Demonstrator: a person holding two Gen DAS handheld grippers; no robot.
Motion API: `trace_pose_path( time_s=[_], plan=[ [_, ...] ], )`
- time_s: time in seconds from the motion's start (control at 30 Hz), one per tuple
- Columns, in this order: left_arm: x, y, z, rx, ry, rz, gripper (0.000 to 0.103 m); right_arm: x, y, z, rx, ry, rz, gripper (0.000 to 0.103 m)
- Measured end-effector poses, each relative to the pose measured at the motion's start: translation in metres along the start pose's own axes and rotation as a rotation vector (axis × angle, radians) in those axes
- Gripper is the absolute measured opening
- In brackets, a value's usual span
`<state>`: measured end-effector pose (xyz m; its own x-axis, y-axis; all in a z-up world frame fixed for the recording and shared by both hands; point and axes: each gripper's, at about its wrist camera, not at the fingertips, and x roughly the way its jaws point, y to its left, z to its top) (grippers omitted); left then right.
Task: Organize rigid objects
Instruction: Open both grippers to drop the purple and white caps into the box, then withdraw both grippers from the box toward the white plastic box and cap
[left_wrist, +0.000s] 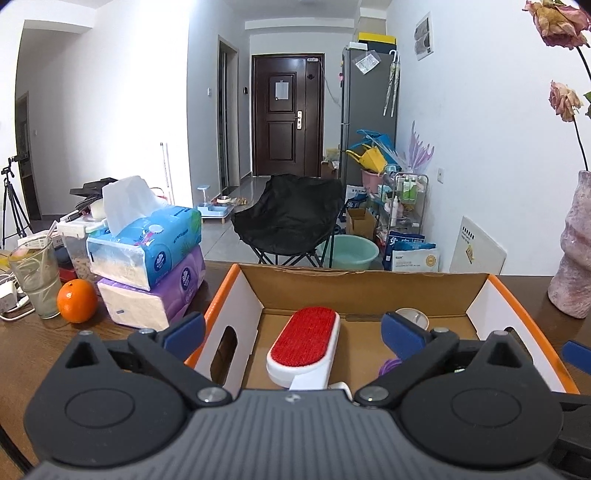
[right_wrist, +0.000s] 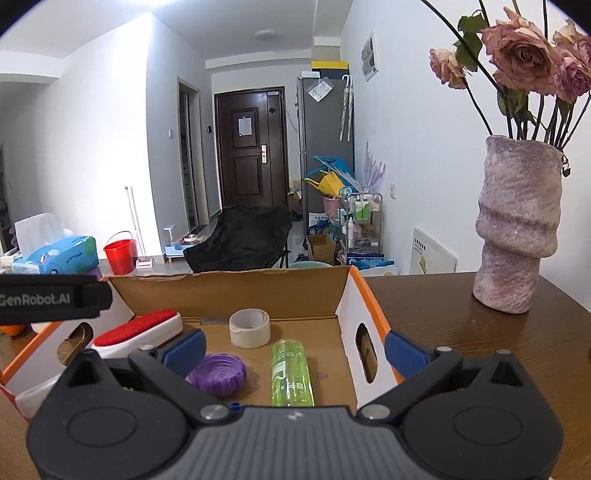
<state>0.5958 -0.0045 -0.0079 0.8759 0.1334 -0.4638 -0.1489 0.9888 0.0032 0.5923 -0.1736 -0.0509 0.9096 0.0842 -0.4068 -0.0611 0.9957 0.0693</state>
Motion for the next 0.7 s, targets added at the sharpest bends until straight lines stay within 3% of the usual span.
trace_pose_path(
  time_s=[0.7],
  plan=[
    [-0.047,0.004,-0.013,-0.021,-0.027,-0.035,0.103,-0.047,-0.013,-0.007,-0.01,-0.016,-0.025,0.103]
  ],
)
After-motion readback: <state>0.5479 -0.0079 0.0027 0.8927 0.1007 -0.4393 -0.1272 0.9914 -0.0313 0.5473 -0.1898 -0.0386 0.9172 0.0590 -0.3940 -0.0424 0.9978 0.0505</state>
